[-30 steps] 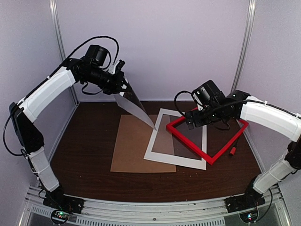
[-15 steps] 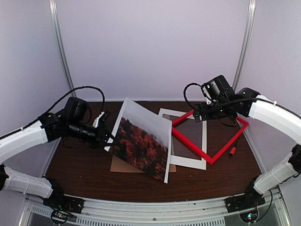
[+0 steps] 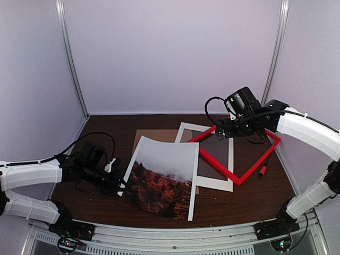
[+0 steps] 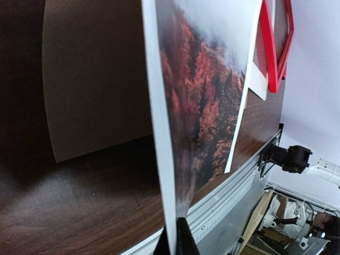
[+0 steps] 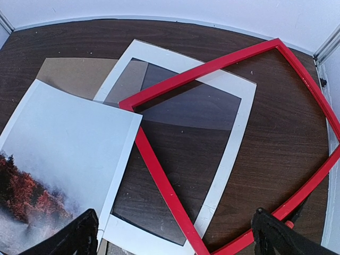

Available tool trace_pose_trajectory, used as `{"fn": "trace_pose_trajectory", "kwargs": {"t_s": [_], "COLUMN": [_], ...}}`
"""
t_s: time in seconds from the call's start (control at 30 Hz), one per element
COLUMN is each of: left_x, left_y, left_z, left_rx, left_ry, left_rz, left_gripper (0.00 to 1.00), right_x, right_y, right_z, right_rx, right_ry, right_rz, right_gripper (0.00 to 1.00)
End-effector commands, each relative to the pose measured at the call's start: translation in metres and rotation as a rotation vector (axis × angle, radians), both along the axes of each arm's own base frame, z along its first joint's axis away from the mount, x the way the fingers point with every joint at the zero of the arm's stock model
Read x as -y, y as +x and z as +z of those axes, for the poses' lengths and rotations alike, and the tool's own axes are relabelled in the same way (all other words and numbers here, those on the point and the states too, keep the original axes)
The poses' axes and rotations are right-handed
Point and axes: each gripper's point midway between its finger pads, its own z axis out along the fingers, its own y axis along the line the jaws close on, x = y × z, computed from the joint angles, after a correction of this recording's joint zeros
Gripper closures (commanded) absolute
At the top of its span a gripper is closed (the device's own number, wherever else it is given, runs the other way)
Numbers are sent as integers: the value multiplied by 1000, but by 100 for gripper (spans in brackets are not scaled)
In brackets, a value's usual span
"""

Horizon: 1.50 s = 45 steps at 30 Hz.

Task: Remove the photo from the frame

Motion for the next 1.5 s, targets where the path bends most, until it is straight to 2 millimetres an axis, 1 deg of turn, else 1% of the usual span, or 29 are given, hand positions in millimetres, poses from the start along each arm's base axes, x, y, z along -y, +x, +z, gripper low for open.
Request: {"fn": "trace_pose_trajectory", "kwargs": {"t_s": [0.0,0.27,0.6,0.8,1.13,1.27,1.4,1.47], "left_x": [-2,-15,-23,-21,-7,-6,-5,-6], "left_y": [1,-10,-29,-38,-49,-53,-55,-55], "left_z": [-13,-34,-47,-53,-59,-64,-64,-63], "left_rx": [-31,-76,-115,-118,-127,-138,-137,-132], "left_ry": [9,76,111,120,124,138,142,151], "left_rz": [52,128,184,189,173,171,167,166], "left_gripper": [100,100,100,100,100,100,100,97], "right_x": [1,0,-4,-2,0,1,1,1], "right_y": [-1,-1,-2,-4,-7,-8,-8,-8], "right_z": [-4,-12,-23,-28,-31,-32,-32,-32], "right_rx": [-8,-22,-40,-48,-51,-52,-51,-49], "right_ry": [15,10,19,23,23,23,20,21], "right_rz": [-12,-3,3,-2,-6,-7,-7,-6], "right_gripper": [0,0,0,0,0,0,0,0]}}
